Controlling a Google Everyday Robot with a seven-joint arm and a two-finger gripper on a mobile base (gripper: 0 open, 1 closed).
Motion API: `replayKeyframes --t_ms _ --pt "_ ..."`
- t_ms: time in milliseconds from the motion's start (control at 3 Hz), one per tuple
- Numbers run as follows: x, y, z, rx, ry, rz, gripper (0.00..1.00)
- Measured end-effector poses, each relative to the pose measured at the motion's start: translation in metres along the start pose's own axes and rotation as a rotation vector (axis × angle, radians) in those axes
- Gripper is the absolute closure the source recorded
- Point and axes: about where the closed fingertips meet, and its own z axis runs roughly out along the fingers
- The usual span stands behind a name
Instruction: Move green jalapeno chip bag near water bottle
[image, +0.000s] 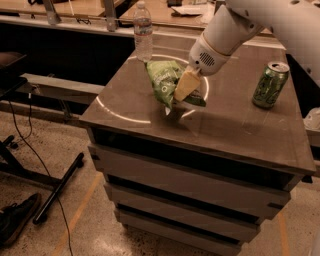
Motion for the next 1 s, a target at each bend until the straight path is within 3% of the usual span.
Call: replayKeyframes --t_ms 333,667,1000 --pt "0.000 -0.003 0.000 0.010 0.004 0.009 1.00" --pt "-0.001 -0.023 0.002 0.071 0.025 0.061 1.00" --pt "-0.003 -0.062 0.004 0.146 0.045 0.147 1.00"
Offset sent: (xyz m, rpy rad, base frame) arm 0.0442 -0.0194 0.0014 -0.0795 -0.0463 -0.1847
